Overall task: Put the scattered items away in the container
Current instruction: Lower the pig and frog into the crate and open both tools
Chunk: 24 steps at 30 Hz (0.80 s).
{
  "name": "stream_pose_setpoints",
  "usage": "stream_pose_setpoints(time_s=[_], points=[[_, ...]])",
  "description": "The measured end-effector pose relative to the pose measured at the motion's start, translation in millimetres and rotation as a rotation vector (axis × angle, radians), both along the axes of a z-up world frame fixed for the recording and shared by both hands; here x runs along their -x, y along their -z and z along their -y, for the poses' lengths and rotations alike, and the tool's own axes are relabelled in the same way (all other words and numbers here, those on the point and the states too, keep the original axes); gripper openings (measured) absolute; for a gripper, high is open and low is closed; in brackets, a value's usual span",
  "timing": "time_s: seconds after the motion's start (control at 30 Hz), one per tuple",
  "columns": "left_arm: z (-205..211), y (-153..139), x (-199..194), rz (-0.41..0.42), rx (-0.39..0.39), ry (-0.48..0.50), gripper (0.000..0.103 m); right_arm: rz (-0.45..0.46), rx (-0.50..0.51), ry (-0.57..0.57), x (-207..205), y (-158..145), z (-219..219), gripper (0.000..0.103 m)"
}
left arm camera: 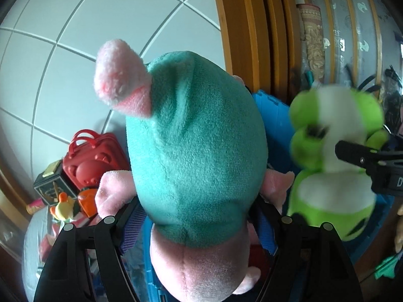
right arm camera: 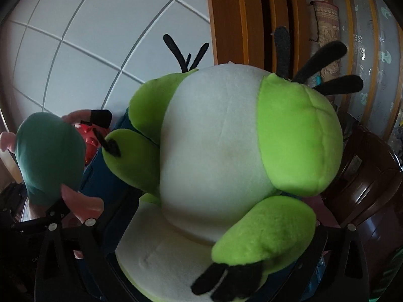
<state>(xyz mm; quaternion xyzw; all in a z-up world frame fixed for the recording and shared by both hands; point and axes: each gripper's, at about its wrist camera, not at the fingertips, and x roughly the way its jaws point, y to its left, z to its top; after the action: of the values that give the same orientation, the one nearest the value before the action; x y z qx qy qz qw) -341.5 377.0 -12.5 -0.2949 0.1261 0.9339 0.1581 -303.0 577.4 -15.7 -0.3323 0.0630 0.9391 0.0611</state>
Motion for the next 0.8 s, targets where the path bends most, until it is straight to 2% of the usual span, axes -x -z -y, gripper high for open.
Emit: stream_pose_setpoints(time_s=[0.13, 0.17, 0.2, 0.23, 0.27, 0.37, 0.47, 0.57, 0.8], points=[[-5, 0, -4, -0.017, 0.054, -0.018, 0.076, -0.095, -0.002, 0.021, 27, -72, 35, 0.103], [-7, 0, -7, -0.028, 0.073, -0.015, 0.078, -0.089, 0.001, 0.006, 30, -83, 34, 0.103], [-10, 0, -9, -0.039, 0.095, -0.018, 0.079, -0.076, 0.007, -0.01, 33, -85, 35, 0.103], [-13, 0, -11, -0.054, 0.123, -0.034, 0.079, -0.072, 0.013, -0.016, 17, -78, 30, 0.103], [-15, 0, -14, -0.068, 0.148, -0.04, 0.079, -0.077, 0.019, -0.016, 7, -65, 5, 0.103], [-23, 5, -18, -0.047, 0.189, 0.018, 0.08, -0.104, 0.036, -0.006, -21, -51, 31, 0.103], [-23, 8, -17, 0.03, 0.147, 0.054, 0.081, -0.112, 0.055, 0.003, -34, -50, 6, 0.103], [-22, 11, -15, 0.108, 0.096, 0.096, 0.081, -0.131, 0.073, 0.016, -42, -55, -1, 0.103], [-26, 12, -13, 0.147, 0.122, 0.074, 0.082, -0.16, 0.098, 0.036, -51, -56, -4, 0.103]])
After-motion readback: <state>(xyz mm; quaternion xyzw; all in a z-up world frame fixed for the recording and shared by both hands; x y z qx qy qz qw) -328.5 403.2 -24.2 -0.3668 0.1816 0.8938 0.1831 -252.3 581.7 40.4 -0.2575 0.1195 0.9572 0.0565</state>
